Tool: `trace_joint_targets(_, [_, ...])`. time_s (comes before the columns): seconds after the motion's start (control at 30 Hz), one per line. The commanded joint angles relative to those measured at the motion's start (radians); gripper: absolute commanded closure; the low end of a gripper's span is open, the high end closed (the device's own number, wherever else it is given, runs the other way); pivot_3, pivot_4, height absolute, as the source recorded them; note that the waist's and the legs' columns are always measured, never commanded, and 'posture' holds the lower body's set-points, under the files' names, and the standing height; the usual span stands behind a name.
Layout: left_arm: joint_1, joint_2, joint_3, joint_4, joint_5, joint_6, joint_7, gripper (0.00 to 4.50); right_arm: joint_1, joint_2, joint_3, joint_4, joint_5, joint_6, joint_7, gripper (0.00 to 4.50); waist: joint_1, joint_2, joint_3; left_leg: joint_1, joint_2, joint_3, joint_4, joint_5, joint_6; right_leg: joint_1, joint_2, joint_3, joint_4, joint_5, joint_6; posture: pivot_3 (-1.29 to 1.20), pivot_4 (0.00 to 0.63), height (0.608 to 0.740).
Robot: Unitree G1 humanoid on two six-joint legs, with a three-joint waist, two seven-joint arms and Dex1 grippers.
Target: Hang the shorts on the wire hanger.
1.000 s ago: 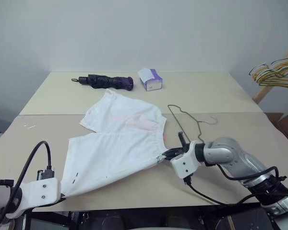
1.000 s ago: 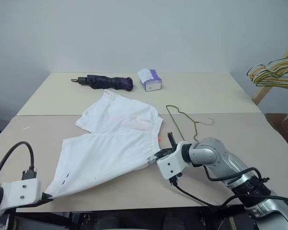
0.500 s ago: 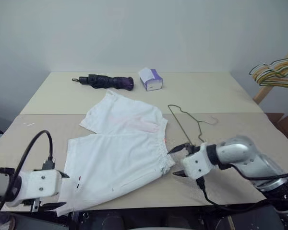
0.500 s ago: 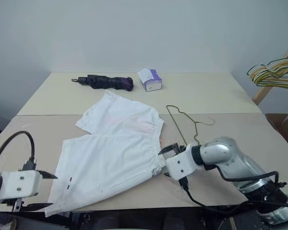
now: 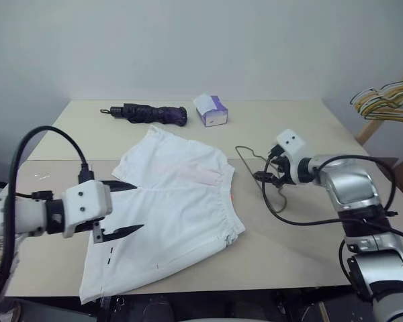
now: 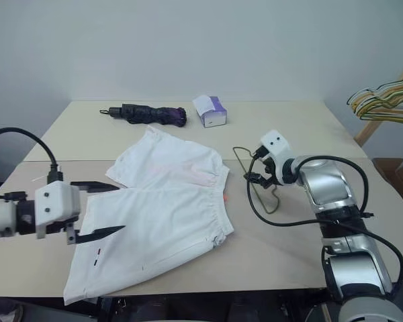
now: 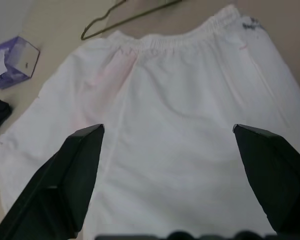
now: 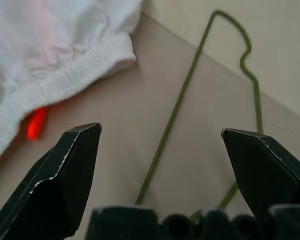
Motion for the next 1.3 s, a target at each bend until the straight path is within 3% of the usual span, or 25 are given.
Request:
trace_joint_targets(0.03, [-0.047, -0.016, -0.025, -0.031, -0.063, 0.016, 0.019, 0.04, -0.028, 0.014, 0.039, 0.079, -0.002, -0.039, 0.041, 0.0, -0.002, 0.0, 0.0, 0.0, 0.0, 0.0, 0.0, 0.0, 0.0, 0.0, 0.0, 0.0, 0.0, 0.0, 0.0, 0.08, 0.0, 0.74])
trace_joint_targets(0.3, [-0.053, -0.013, -0.047, -0.012, -0.056, -0.011, 0.029, 0.04, -0.044, 0.057, 0.107, 0.229, -0.028, -0.047, 0.063, 0.0, -0.009, 0.002, 0.0, 0.001, 0.0, 0.0, 0.0, 0.001, -0.001, 0.001, 0.0, 0.0, 0.001, 0.0, 0.0, 0.09, 0.0, 0.74])
trace_joint_targets(0.7, [-0.102, -0.049, -0.094, -0.008, -0.058, -0.014, 0.094, 0.0, -0.038, 0.093, 0.15, 0.271, -0.106, 0.002, 0.005, 4.01, -0.009, 0.001, -0.002, 0.004, 0.0, -0.001, 0.001, 0.001, -0.001, 0.003, 0.0, 0.001, 0.003, 0.0, 0.0, 0.07, 0.0, 0.74])
trace_joint_targets(0.77, [-0.107, -0.055, -0.105, -0.001, -0.051, -0.018, 0.105, 0.0, -0.031, 0.096, 0.145, 0.267, -0.114, 0.008, -0.012, 4.47, -0.008, 0.0, -0.003, 0.004, 0.0, -0.001, 0.001, 0.001, -0.001, 0.003, 0.0, 0.001, 0.003, 0.0, 0.0, 0.07, 0.0, 0.74])
trace_joint_targets(0.9, [-0.152, -0.099, -0.147, 0.037, -0.009, 0.005, 0.191, 0.0, -0.004, 0.097, 0.115, 0.218, -0.138, 0.011, -0.093, 4.47, -0.006, -0.004, -0.008, 0.006, 0.0, -0.001, 0.001, 0.001, -0.001, 0.004, 0.0, 0.001, 0.003, 0.0, 0.0, 0.06, 0.0, 0.74])
trace_joint_targets(1.0, [-0.218, -0.193, -0.182, 0.069, -0.022, 0.143, 0.329, 0.0, 0.018, 0.098, 0.039, 0.09, -0.157, 0.042, -0.215, 4.47, -0.002, -0.005, -0.01, 0.007, 0.0, -0.001, 0.001, 0.001, -0.001, 0.007, 0.0, 0.001, 0.003, 0.0, 0.0, 0.06, 0.0, 0.74])
trace_joint_targets(1.13, [-0.309, -0.397, -0.137, 0.101, -0.201, 0.418, 0.523, 0.0, 0.082, 0.103, -0.077, -0.208, -0.147, 0.061, -0.32, 4.47, 0.0, -0.004, -0.009, 0.0, -0.001, -0.002, 0.004, 0.001, -0.001, 0.001, 0.0, 0.001, 0.005, 0.0, 0.0, 0.04, 0.0, 0.74])
trace_joint_targets(1.3, [-0.398, -0.664, 0.014, 0.164, -0.547, 0.644, 0.74, 0.0, 0.199, 0.117, -0.133, -0.563, -0.091, -0.017, -0.314, 4.47, -0.017, -0.004, -0.009, -0.003, -0.001, -0.006, 0.006, 0.003, -0.005, 0.001, 0.001, 0.0, 0.004, 0.0, 0.001, 0.01, 0.0, 0.74])
